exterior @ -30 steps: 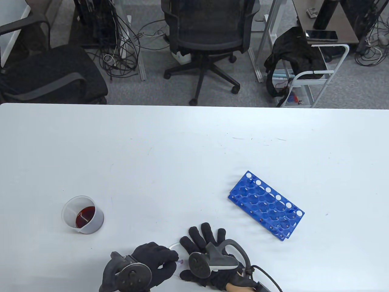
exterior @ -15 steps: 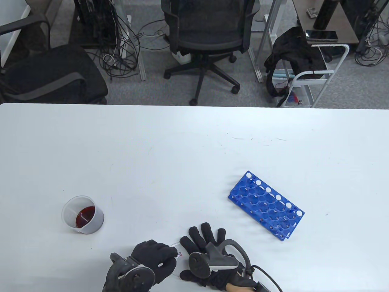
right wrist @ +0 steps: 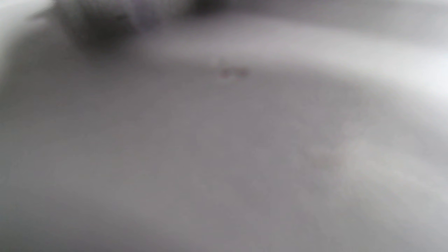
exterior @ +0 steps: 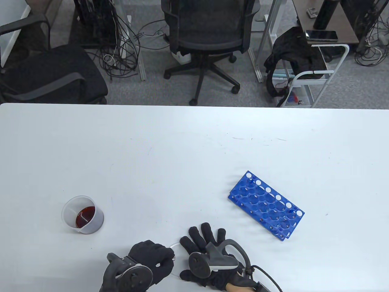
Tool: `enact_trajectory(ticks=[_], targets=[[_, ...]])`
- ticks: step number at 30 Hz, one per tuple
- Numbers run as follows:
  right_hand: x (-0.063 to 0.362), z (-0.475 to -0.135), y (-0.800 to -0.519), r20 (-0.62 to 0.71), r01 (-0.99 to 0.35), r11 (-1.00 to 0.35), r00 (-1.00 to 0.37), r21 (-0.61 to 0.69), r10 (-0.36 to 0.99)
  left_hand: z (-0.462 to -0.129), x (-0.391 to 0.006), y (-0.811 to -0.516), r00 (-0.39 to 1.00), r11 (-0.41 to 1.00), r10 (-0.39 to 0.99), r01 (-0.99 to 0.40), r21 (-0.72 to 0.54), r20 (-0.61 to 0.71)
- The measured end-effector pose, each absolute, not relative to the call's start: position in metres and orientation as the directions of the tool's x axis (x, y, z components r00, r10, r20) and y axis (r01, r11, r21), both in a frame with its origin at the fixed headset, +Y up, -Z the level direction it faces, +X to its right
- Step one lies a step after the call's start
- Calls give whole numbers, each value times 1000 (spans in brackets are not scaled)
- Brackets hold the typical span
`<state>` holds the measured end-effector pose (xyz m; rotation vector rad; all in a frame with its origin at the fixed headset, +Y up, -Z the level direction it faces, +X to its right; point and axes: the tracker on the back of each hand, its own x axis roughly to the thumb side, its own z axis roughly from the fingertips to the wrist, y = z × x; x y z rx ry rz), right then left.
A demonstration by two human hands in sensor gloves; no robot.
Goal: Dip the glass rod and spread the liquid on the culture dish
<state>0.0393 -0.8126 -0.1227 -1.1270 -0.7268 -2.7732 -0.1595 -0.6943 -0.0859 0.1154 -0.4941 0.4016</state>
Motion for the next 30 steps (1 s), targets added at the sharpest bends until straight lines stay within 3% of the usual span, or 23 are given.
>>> enact_trajectory(ticks=[10,30], targets=[[39,-123,-813,673,227,-887,-731,402,117,-87,-157,-700,752,881,444,-465,-85,487],[39,-123,-813,673,227,-887,-731,402,117,-85,-153,-700,798,900,382,-436,9,465]])
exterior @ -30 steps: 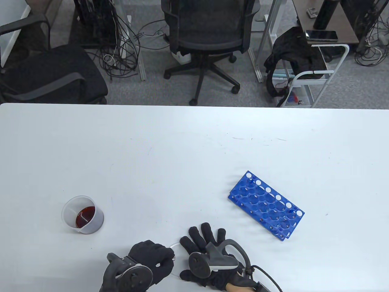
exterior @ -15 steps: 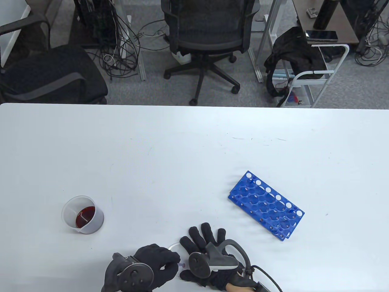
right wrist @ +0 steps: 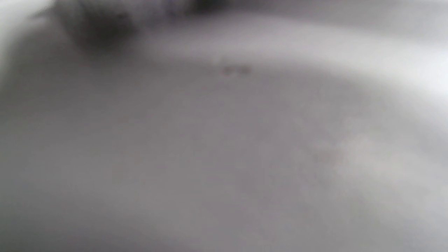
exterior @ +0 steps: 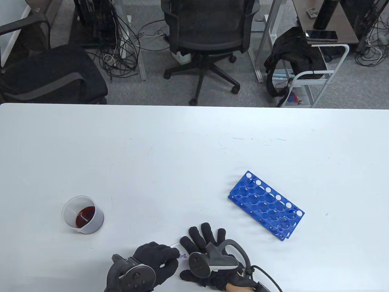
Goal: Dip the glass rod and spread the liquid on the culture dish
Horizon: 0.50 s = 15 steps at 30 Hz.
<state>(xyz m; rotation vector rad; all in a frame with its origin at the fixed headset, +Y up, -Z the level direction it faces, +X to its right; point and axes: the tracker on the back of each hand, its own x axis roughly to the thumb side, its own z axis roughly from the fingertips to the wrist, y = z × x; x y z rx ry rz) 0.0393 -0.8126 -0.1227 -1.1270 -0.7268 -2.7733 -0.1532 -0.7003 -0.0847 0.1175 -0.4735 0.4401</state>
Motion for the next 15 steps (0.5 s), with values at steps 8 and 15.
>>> enact_trajectory(ticks=[8,15], targets=[[39,-123,-813,673,227,-887,-731,402,117,-84,-161,-694,798,884,400,-465,39,451],[39,-123,-813,673,227,-887,-731,402,117,-85,-207,-665,772,780,511,-601,172,377]])
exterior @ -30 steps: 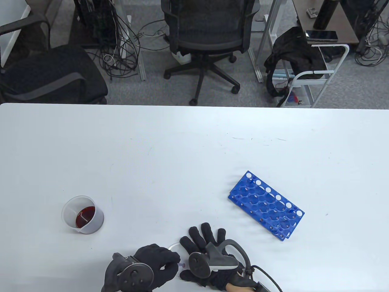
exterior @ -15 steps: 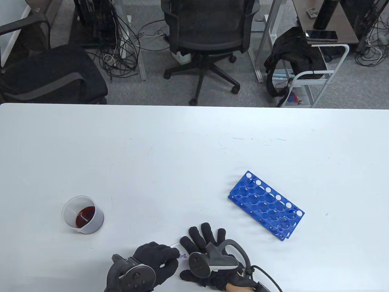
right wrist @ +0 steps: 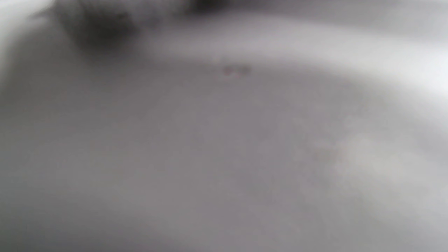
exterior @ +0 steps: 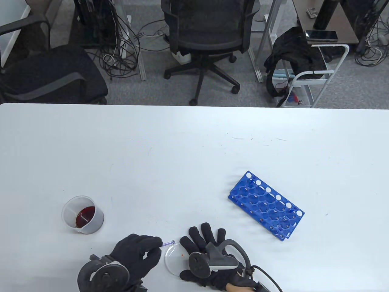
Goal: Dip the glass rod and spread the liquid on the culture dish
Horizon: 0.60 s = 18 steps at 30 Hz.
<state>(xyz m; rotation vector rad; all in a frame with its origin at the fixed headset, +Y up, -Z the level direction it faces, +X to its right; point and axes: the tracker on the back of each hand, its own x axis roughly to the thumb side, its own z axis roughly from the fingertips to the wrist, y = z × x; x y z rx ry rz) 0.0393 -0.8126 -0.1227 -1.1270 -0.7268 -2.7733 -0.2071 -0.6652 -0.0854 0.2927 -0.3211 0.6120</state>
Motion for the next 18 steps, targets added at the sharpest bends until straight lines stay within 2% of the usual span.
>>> enact_trajectory(ticks=[4,8,12,15,18], targets=[[39,-123,-813,673,227,-887,-731,402,117,-86,-244,-654,749,695,584,-661,283,312],[39,-123,-813,673,227,-887,-731,402,117,-84,-278,-645,755,648,602,-652,395,260],[39,-123,-813,673,227,-887,-731,402,117,-81,-313,-643,785,622,599,-579,527,156],[39,-123,-813,673,227,-887,-731,402,117,-78,-341,-643,745,565,663,-558,608,67],[39,-123,-813,673,227,-887,-731,402,117,-76,-359,-644,757,578,654,-484,657,-17]])
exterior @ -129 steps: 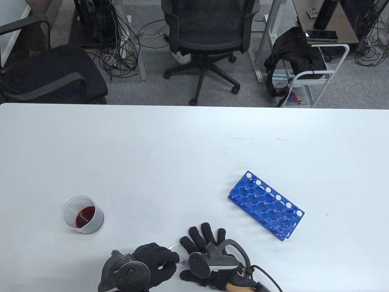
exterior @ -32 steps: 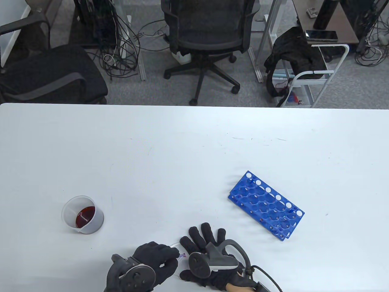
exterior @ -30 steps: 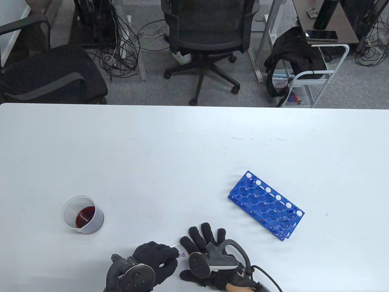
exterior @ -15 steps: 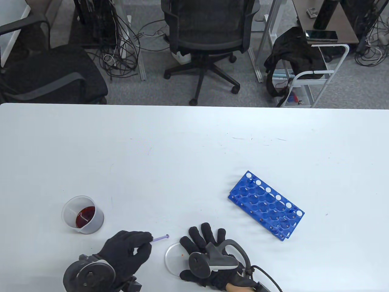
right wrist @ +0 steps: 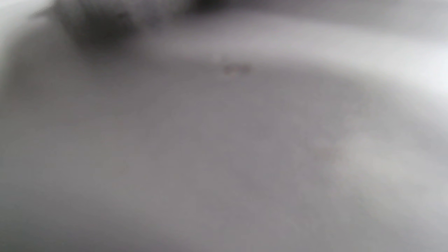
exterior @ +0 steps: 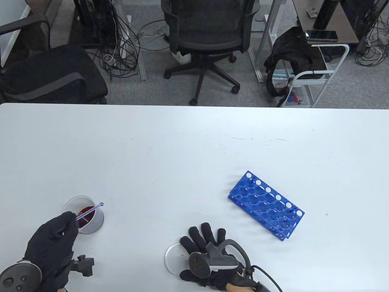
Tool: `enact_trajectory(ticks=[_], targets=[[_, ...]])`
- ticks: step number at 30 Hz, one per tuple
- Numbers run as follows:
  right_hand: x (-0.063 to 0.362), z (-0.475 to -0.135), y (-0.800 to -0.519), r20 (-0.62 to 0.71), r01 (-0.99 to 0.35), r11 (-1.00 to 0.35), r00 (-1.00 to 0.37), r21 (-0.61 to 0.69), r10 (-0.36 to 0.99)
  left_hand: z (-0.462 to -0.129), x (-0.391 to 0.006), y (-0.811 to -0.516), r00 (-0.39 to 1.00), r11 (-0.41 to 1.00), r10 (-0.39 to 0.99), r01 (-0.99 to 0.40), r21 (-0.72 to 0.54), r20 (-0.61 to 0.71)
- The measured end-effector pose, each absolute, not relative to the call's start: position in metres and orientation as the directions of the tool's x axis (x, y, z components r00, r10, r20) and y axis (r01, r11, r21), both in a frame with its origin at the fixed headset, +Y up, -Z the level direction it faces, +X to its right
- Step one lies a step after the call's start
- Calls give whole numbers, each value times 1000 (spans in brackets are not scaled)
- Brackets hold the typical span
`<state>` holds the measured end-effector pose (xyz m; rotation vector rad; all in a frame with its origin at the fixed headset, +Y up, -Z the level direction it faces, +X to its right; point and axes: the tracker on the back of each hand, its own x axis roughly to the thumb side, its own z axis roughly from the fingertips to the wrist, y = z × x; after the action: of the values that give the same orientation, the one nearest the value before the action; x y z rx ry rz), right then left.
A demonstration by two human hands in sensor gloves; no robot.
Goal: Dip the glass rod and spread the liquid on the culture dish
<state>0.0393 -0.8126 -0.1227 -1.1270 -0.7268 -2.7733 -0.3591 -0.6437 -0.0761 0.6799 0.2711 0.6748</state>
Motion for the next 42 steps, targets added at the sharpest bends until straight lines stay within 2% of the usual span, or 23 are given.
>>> enact_trajectory(ticks=[4,9,14,21,26,31,33,42], targets=[[39,-123,-813,673,227,-887,-731,402,117,-84,-368,-650,801,672,588,-406,619,-112],[39,-123,-813,673,227,-887,-731,402,117,-109,-359,-662,886,827,421,-288,482,-193],[39,-123,-813,673,227,-887,-731,402,117,-133,-347,-677,938,912,285,-203,356,-196],[39,-123,-813,673,227,-887,-731,402,118,-144,-339,-685,957,959,208,-159,236,-200],[39,-123,-813,673,227,-887,-731,402,117,-140,-341,-682,950,942,231,-165,291,-209],[39,-123,-813,673,227,-887,-731,402,117,-143,-341,-685,955,962,209,-162,221,-209],[39,-122,-813,672,227,-884,-730,408,123,-141,-339,-682,956,959,200,-147,241,-213],[39,-122,-813,672,227,-884,-731,408,123,-102,-337,-649,941,812,306,-181,555,-141]])
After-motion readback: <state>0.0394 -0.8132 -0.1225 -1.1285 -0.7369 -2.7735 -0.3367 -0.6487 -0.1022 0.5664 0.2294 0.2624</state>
